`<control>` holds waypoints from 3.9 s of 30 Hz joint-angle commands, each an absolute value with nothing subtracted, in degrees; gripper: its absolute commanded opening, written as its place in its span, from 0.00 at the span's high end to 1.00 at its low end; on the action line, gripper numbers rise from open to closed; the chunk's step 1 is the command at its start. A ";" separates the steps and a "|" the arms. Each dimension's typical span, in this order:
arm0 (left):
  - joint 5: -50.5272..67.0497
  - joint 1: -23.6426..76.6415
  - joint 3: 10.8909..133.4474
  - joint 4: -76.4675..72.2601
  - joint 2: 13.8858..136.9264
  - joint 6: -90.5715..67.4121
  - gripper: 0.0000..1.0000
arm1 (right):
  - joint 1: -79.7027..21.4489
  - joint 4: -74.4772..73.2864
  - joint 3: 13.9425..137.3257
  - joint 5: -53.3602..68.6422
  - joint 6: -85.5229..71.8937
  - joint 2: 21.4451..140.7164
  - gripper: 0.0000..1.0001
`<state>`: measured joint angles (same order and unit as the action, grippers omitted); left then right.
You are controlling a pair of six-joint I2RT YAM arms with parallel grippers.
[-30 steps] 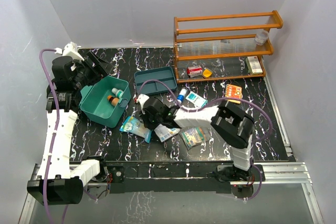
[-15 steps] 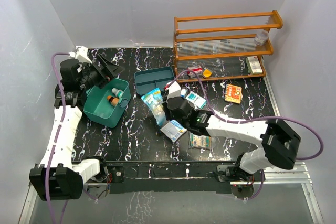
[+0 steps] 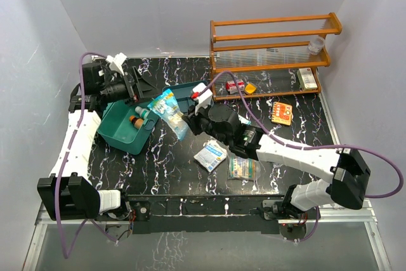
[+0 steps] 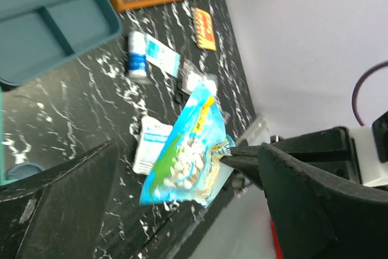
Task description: Organize the medicine kit
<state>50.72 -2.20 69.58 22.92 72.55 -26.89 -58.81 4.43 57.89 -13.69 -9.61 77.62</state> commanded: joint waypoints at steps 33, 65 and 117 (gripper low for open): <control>66.48 -2.39 65.56 28.10 68.09 -21.49 0.75 | -57.13 9.47 62.52 -4.12 -4.13 77.70 0.70; 5.18 -3.42 80.46 55.80 78.87 -11.48 0.81 | -56.87 3.64 63.72 -8.78 -14.74 82.68 0.49; -12.72 -3.38 73.57 51.54 78.71 -18.12 0.27 | -54.98 3.46 65.21 -5.92 -15.45 87.53 0.50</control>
